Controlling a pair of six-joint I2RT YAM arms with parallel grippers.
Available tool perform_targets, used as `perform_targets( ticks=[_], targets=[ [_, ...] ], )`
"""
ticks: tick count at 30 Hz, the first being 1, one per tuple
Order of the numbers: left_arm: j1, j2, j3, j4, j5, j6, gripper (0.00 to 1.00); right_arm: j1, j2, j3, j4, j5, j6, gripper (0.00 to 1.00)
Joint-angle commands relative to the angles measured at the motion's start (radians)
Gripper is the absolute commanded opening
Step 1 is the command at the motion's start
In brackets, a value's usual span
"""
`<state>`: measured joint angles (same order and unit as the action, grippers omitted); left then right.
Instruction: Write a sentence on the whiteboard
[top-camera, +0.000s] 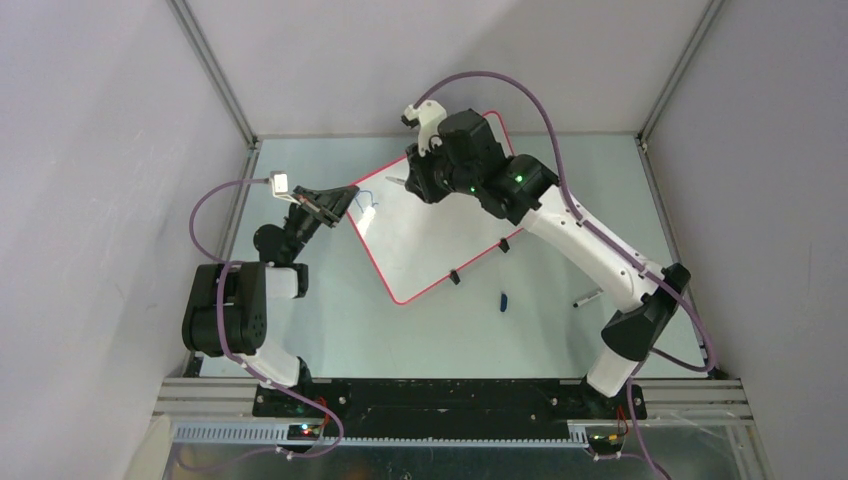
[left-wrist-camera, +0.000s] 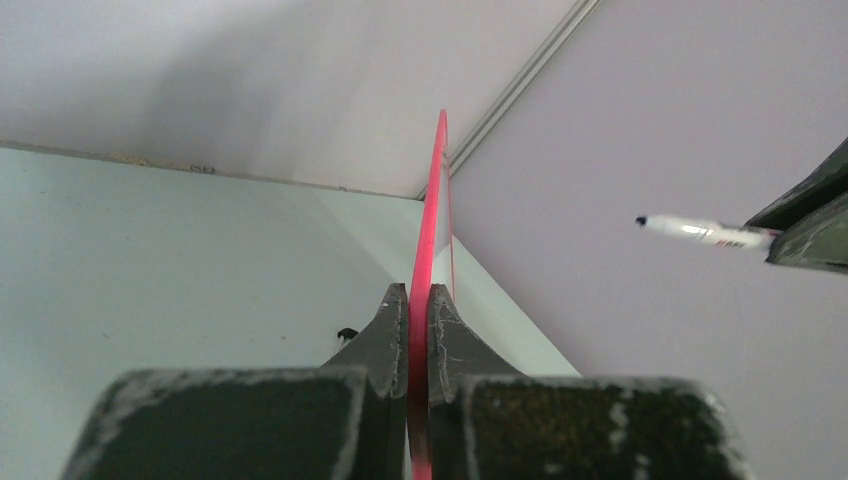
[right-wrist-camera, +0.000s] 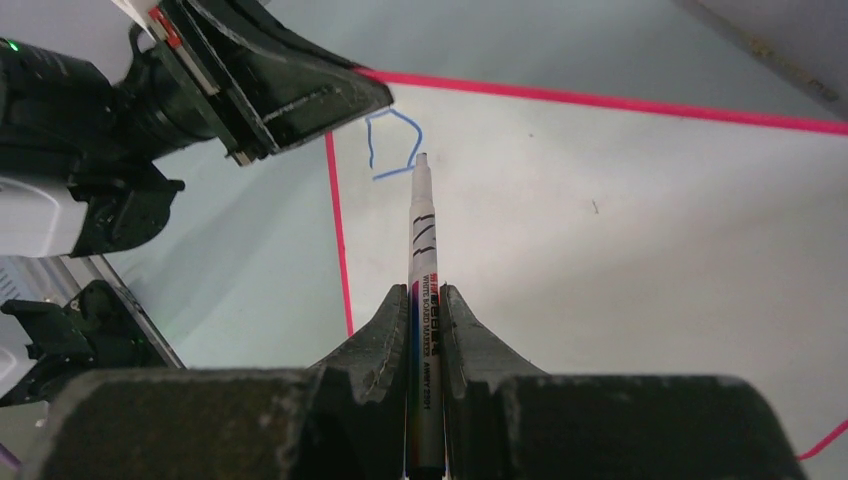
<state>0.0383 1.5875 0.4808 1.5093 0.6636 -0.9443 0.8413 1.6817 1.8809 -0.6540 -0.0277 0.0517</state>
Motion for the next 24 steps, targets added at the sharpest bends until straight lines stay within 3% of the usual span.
perform_targets(
  ticks=[1, 12, 18, 20, 23, 24],
  targets=[
    [-0.024, -0.020, -0.016, 0.022, 0.048, 0.117, 0.01, 0.008, 0.048, 0.138, -0.170, 0.026, -0.016, 0.00],
    [-0.025, -0.012, -0.008, 0.020, 0.049, 0.115, 0.00, -0.024, 0.141, 0.246, -0.286, 0.011, 0.011, 0.00],
    [-0.027, 0.001, 0.002, 0.020, 0.060, 0.117, 0.00, -0.061, 0.215, 0.387, -0.446, -0.017, 0.167, 0.00],
    [-0.029, 0.009, 0.012, 0.020, 0.070, 0.114, 0.01, -0.043, 0.170, 0.319, -0.414, 0.042, 0.255, 0.00],
    [-0.029, 0.013, 0.016, 0.020, 0.075, 0.116, 0.00, 0.023, 0.059, 0.171, -0.318, 0.332, 0.386, 0.00],
    [-0.029, 0.012, 0.015, 0.020, 0.075, 0.117, 0.00, 0.035, 0.019, 0.121, -0.290, 0.348, 0.429, 0.00]
  ],
)
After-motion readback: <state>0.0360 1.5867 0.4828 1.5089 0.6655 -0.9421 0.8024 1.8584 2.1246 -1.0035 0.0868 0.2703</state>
